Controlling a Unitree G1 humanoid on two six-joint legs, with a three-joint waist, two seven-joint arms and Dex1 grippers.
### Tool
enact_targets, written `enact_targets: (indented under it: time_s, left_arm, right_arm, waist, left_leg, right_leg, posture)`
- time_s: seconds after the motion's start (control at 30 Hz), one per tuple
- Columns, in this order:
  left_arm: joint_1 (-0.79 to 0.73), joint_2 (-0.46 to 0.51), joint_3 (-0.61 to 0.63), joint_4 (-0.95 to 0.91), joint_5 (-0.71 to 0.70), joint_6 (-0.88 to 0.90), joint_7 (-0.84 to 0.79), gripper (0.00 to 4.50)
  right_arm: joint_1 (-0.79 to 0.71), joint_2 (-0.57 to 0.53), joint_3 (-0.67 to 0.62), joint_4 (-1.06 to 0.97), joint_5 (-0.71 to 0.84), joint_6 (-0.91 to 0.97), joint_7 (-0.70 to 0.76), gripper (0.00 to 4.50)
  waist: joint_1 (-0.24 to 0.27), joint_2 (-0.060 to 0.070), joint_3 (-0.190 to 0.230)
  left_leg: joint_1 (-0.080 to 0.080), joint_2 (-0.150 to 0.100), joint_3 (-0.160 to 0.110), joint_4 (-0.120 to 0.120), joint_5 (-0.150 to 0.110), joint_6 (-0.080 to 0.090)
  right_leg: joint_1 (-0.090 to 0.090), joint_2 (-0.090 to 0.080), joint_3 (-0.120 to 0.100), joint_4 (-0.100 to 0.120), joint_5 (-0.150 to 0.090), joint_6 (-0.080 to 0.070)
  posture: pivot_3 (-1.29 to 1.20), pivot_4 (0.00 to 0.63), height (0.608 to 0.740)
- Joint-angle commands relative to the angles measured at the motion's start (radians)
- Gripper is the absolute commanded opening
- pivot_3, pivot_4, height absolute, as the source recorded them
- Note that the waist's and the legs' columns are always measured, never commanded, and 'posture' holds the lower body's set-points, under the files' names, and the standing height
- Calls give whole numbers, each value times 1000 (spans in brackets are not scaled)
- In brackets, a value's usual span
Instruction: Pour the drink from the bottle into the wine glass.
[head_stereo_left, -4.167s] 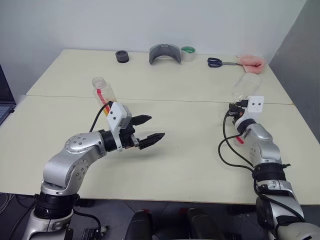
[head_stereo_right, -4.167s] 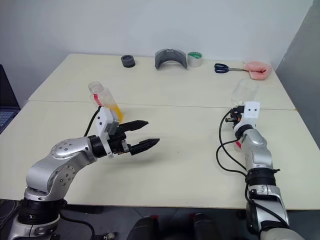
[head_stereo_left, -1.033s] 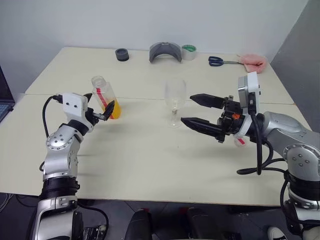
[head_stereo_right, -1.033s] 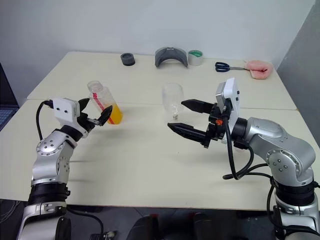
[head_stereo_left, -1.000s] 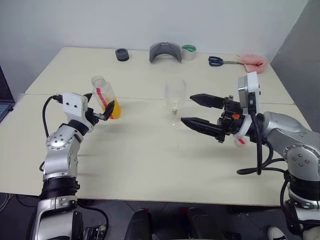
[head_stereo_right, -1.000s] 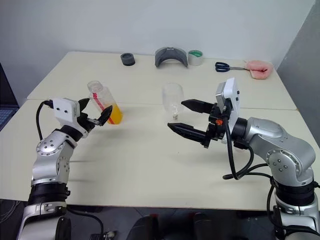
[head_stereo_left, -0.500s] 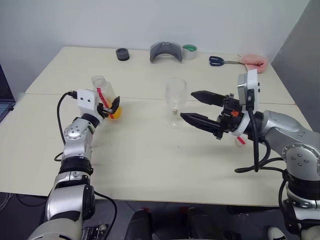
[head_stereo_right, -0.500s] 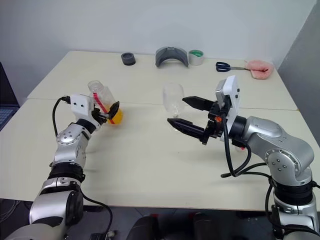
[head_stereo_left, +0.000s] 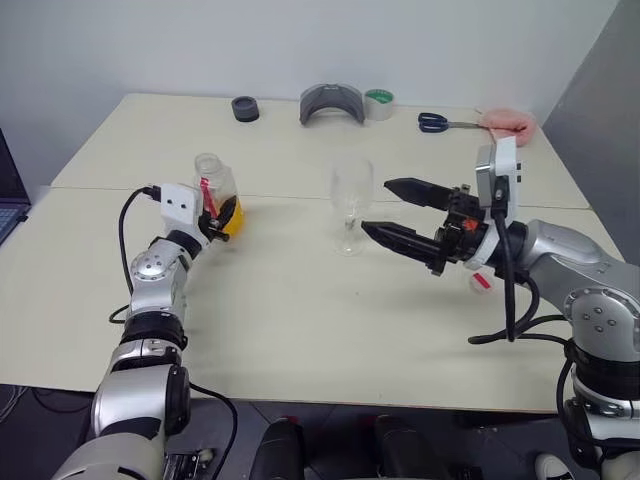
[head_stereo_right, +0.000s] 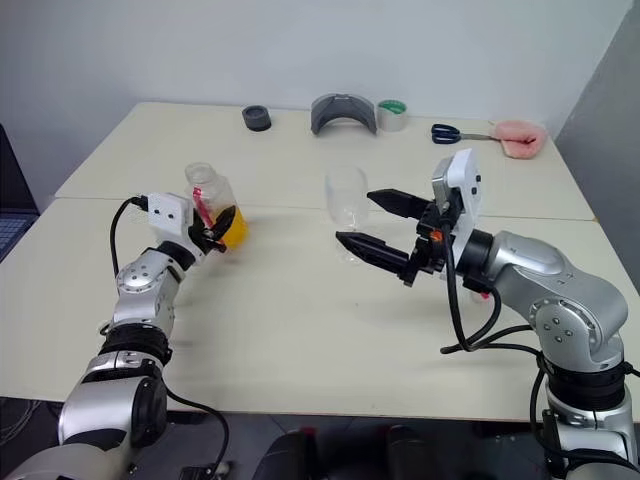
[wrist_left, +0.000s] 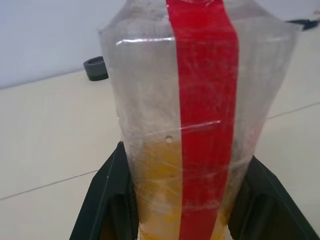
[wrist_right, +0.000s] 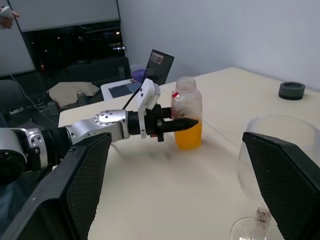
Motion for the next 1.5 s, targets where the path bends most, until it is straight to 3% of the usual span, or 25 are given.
enact_targets:
  time_s: [0.03,0.17,0.43,0.8,1.1,1.5]
  left_arm:
    - [-67,17,-46,-117,32,17,-23,1725]
    - [-146,24,-112,-162,85,12,-52,1725]
    - [-323,28,-226,-79,200,-86,-98,1725]
    - [-483,0,-301,118,281,-236,-114,1725]
    - [-547,39,-410,194,447,-401,-59,1725]
    - [-603,74,-493,266,593,-472,59,1725]
  right_arm:
    - [-12,-10,-37,-27,-53,-78,-3,4500]
    - [44,-24,-17,-26,-175,-194,25,4500]
    - [161,19,5,-26,-252,-278,23,4500]
    - [130,91,21,14,-293,-299,-11,4500]
    - [132,117,12,23,-302,-299,-23,4500]
    - [146,125,20,42,-322,-323,-11,4500]
  waist:
    - [2,0,0]
    - [14,0,0]
    - [16,0,0]
    - [15,0,0]
    - [15,-1,0]
    - [16,-1,0]
  left_leg:
    - [0,0,0,0,0,0]
    - [-2,0,0,1,0,0]
    - [-2,-1,0,1,0,0]
    - [-2,-1,0,1,0,0]
    - [-2,-1,0,1,0,0]
    - [-2,-1,1,1,0,0]
  right_leg:
    - [0,0,0,0,0,0]
    - [-1,0,0,-1,0,0]
    - [-1,0,0,-2,0,0]
    - [-1,1,1,-2,0,0]
    - [-1,1,1,-2,0,0]
    - [-1,1,1,-1,0,0]
  posture:
    - [0,150,740]
    - [0,150,740]
    - [0,150,740]
    - [0,150,740]
    - [0,150,740]
    - [0,150,740]
